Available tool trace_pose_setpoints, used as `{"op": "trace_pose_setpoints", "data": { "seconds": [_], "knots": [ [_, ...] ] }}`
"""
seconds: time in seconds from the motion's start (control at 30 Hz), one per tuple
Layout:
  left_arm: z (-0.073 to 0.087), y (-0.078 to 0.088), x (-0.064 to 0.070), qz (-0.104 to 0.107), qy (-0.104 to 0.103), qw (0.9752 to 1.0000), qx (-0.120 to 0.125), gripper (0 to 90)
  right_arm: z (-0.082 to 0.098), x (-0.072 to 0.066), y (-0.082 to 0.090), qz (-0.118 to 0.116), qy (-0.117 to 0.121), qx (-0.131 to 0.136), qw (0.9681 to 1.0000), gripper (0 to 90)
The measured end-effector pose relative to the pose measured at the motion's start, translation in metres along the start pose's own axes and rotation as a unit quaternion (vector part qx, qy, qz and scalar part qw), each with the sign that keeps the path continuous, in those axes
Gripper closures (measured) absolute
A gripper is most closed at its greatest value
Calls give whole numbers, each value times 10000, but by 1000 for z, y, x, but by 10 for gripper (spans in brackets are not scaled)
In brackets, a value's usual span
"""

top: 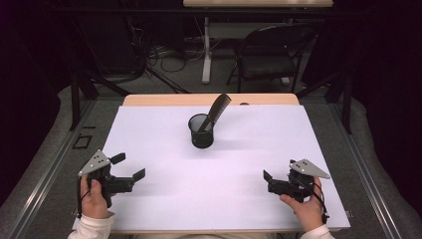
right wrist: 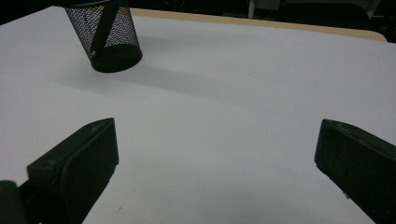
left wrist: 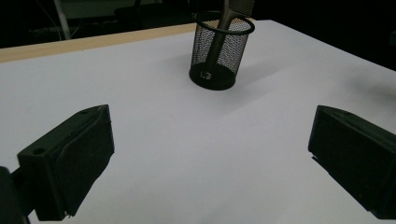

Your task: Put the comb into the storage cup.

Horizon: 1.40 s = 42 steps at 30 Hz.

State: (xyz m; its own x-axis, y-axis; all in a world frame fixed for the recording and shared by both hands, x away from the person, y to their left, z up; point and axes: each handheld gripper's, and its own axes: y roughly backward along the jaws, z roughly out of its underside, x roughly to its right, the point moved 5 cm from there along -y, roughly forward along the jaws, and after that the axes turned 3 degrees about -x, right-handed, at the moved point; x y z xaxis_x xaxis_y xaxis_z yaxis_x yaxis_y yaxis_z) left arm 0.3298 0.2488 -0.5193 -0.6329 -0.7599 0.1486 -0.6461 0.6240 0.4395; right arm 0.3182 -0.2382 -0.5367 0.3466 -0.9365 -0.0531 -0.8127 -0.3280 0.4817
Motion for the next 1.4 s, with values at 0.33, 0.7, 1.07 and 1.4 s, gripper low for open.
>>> {"op": "trace_pose_setpoints", "data": {
  "seconds": [0.33,0.7,1.07,1.4],
  "knots": [
    [10,-4,-8,-54,27,10000,-22,5,8,5,-3,70,-72,21,9999,0],
    [20,-11,-13,-50,105,9998,-130,5,15,12,-9,153,-104,-35,9998,0],
    [25,-13,-18,-100,139,9997,-189,6,19,21,-12,176,-345,-33,9992,0],
    [28,-14,-24,-152,254,9994,-178,6,21,27,-13,255,-438,-66,9987,0]
  ]
}}
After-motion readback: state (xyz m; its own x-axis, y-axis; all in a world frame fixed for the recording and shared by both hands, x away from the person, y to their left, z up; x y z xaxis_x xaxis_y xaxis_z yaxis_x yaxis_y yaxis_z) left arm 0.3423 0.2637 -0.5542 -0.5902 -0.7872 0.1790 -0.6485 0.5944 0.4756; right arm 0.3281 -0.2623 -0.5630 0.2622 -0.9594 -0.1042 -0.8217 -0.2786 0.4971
